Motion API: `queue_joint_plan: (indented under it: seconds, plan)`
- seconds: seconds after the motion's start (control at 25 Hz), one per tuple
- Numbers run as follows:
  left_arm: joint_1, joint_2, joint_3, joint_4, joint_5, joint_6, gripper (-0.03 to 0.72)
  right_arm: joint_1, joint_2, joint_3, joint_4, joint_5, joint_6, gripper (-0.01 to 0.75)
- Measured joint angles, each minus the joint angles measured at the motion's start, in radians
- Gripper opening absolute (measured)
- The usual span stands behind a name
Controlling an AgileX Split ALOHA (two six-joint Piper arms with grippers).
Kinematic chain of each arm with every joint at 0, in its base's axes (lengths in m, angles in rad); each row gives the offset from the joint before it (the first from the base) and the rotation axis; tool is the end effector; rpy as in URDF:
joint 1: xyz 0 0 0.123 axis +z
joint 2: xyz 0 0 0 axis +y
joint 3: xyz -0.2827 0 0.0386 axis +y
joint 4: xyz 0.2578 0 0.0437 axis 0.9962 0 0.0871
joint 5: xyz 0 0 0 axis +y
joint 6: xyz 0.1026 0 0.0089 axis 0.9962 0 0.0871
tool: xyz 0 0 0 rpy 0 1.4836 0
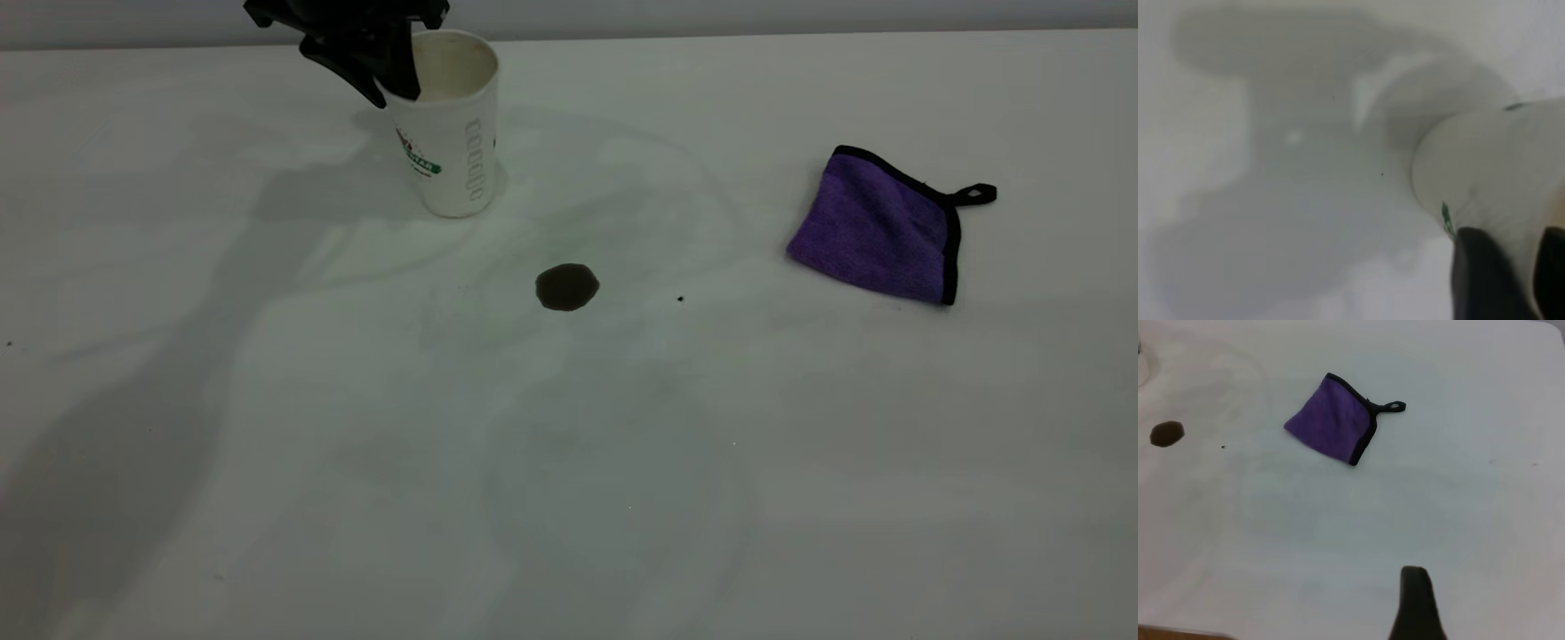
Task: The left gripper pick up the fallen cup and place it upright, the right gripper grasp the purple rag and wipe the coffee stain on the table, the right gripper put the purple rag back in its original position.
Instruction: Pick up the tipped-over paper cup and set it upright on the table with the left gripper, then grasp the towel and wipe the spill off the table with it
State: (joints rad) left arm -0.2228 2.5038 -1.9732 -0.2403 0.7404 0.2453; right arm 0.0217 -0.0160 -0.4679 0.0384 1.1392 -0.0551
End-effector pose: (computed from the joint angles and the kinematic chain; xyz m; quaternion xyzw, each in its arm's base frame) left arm 0.5174 -0.1342 0.0740 0.1566 0.9642 -0.0942 0.1920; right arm 0.0112 0.0038 0.2603 -0.0350 0.8761 0.0111 0.4808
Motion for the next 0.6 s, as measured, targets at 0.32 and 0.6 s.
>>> queue_joint_plan:
  seconds: [0.32,0.6]
  plan:
    - [0.0,-0.122,-0.017,0.003,0.066,0.042,0.703,0.0,0.0,0.0,0.0,0.0,0.0,0.588]
    - [0.0,-0.428,-0.047,0.068,0.333,0.044,0.638,0.0,0.0,0.0,0.0,0.0,0.0,0.588]
